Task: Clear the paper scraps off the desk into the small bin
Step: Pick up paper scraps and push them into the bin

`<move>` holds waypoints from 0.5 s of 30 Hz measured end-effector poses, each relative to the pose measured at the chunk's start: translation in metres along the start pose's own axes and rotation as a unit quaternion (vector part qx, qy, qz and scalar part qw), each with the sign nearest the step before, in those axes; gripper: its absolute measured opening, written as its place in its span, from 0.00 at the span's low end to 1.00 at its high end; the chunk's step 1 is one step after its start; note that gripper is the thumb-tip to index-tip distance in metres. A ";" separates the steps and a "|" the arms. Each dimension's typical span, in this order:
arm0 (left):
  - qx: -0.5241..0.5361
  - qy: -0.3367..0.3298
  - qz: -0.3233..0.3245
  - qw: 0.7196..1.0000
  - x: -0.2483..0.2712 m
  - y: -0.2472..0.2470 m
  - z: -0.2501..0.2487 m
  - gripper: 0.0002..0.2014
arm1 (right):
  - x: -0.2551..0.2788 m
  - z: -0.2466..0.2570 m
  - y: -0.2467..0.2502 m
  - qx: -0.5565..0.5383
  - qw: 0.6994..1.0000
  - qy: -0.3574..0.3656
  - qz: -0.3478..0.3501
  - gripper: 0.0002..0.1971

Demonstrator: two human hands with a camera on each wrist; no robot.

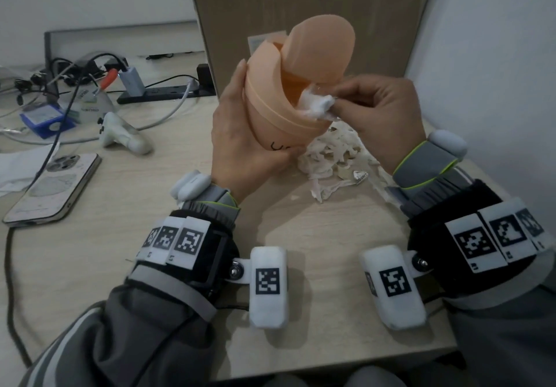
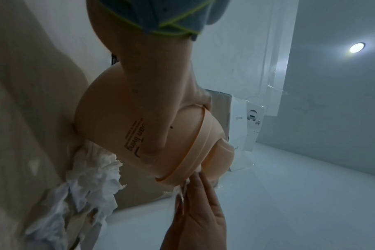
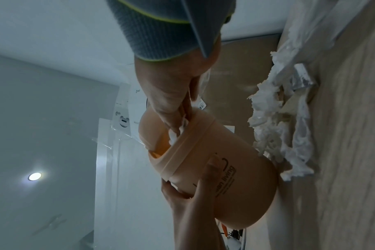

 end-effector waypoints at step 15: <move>0.023 0.003 -0.007 1.000 -0.001 -0.006 0.005 0.65 | 0.007 0.014 -0.018 0.245 0.960 0.109 0.076 0.16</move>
Point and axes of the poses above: each hand's wrist, its own x-axis away from the middle knuckle, its own y-axis out of the back of the hand, z = x × y, the point moved 6 cm from there along -x, towards the middle knuckle, and after that the axes turned 7 degrees about z, right-handed, at the moved point
